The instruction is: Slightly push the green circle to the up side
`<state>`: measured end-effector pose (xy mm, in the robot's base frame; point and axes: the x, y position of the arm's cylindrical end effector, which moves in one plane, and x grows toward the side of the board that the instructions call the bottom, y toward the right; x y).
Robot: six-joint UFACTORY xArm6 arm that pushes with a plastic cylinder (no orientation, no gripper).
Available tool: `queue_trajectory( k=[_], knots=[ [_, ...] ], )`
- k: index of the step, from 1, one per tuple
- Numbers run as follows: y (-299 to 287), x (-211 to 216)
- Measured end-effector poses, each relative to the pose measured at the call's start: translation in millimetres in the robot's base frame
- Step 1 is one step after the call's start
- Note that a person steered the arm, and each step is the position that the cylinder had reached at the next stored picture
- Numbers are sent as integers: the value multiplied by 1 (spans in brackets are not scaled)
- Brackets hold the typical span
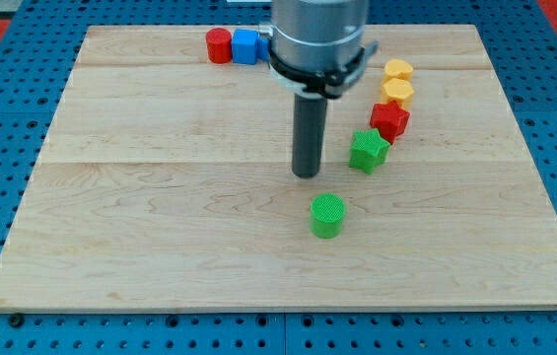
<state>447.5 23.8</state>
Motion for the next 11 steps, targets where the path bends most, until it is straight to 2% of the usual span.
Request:
queue_trajectory(
  k=[3,4,6,7,8,9,10,11],
  knots=[
    [107,6],
    [90,19],
    [-15,1],
    [-66,44],
    [-60,113],
    [-24,117],
    [40,114],
    [45,91]
  ],
)
